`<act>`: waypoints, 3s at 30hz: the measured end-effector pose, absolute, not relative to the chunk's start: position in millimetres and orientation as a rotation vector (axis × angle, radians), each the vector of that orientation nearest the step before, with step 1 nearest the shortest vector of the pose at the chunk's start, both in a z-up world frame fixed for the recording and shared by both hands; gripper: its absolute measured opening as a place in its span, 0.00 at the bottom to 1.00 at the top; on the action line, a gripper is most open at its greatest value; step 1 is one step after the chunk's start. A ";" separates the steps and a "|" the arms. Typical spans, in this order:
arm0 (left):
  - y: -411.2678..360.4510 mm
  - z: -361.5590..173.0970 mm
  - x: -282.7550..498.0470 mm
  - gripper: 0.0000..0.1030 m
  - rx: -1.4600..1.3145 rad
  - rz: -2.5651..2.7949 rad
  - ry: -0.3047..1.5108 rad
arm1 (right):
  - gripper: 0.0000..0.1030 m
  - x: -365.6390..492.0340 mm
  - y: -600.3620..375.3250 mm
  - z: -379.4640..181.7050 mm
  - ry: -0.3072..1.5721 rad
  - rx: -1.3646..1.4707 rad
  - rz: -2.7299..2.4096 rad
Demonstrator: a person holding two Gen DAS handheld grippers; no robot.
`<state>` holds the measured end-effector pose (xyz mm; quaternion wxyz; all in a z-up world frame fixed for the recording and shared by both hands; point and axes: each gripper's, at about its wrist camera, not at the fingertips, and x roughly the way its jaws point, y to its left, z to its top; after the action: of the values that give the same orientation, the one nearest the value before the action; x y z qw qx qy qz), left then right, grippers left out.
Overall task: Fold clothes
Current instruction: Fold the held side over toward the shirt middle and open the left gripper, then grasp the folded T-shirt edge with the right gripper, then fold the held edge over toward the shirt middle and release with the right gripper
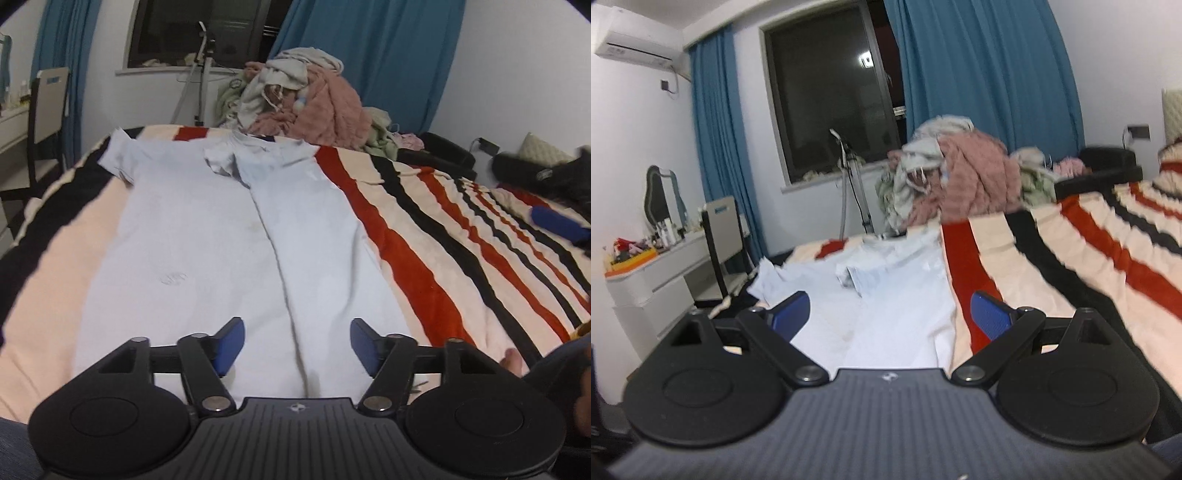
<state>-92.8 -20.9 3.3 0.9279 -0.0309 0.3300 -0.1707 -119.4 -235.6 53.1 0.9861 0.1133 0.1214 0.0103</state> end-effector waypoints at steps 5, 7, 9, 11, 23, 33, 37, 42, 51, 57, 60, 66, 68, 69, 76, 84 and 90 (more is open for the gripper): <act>-8.3 39.0 -102.6 0.93 -0.028 -0.330 0.619 | 0.93 -133.4 -227.7 80.5 0.189 0.207 0.026; -13.2 54.3 -101.0 0.99 -0.010 -0.321 0.582 | 0.93 -136.4 -225.9 87.8 0.178 0.208 0.019; -14.7 67.6 -104.0 0.99 0.006 -0.313 0.560 | 0.93 -137.8 -225.7 93.4 0.176 0.224 0.020; -17.5 80.6 -106.0 0.99 0.023 -0.305 0.540 | 0.93 -138.5 -225.1 97.1 0.181 0.237 0.028; -42.8 125.9 -48.1 0.99 0.045 -0.294 0.480 | 0.93 -122.6 -230.2 120.1 0.177 0.169 0.066; 22.5 78.9 28.2 0.99 -0.031 -0.274 0.511 | 0.92 1.2 -213.0 80.8 0.367 -0.012 0.080; 63.5 73.7 35.5 1.00 -0.105 -0.271 0.493 | 0.85 77.8 -168.3 56.4 0.415 -0.087 0.166; 111.1 55.9 55.8 1.00 -0.211 -0.244 0.485 | 0.78 174.8 -106.5 9.5 0.483 -0.101 0.302; 170.7 10.7 104.0 1.00 -0.398 -0.197 0.488 | 0.70 292.7 30.3 -67.8 0.508 -0.231 0.552; 199.6 -19.2 137.8 1.00 -0.525 -0.132 0.541 | 0.62 349.4 83.4 -83.8 0.381 -0.382 0.385; 207.2 -33.9 152.4 1.00 -0.547 -0.100 0.569 | 0.42 381.1 97.4 -82.9 0.364 -0.421 0.293; 196.5 -44.0 155.4 1.00 -0.482 -0.075 0.593 | 0.06 397.1 79.8 -50.8 0.345 -0.358 0.292; 193.8 -44.7 154.4 1.00 -0.473 -0.083 0.593 | 0.06 384.6 48.5 -23.8 0.270 -0.280 0.283; 191.9 -44.4 153.1 1.00 -0.468 -0.088 0.593 | 0.06 380.3 32.5 -14.0 0.244 -0.247 0.269; 168.6 -34.6 146.1 1.00 -0.446 -0.181 0.589 | 0.06 375.9 -132.6 22.1 0.177 0.066 0.029; 131.2 -46.0 153.2 1.00 -0.343 -0.233 0.616 | 0.29 399.1 -270.4 -77.7 0.486 0.340 -0.204; 116.6 -55.4 164.1 1.00 -0.311 -0.270 0.649 | 0.86 367.1 -276.7 -76.7 0.486 0.346 -0.123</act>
<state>164.1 116.6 -55.4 0.9270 -0.1518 0.3168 -0.1318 367.1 -276.7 -76.7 0.9540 0.1705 0.2391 -0.0604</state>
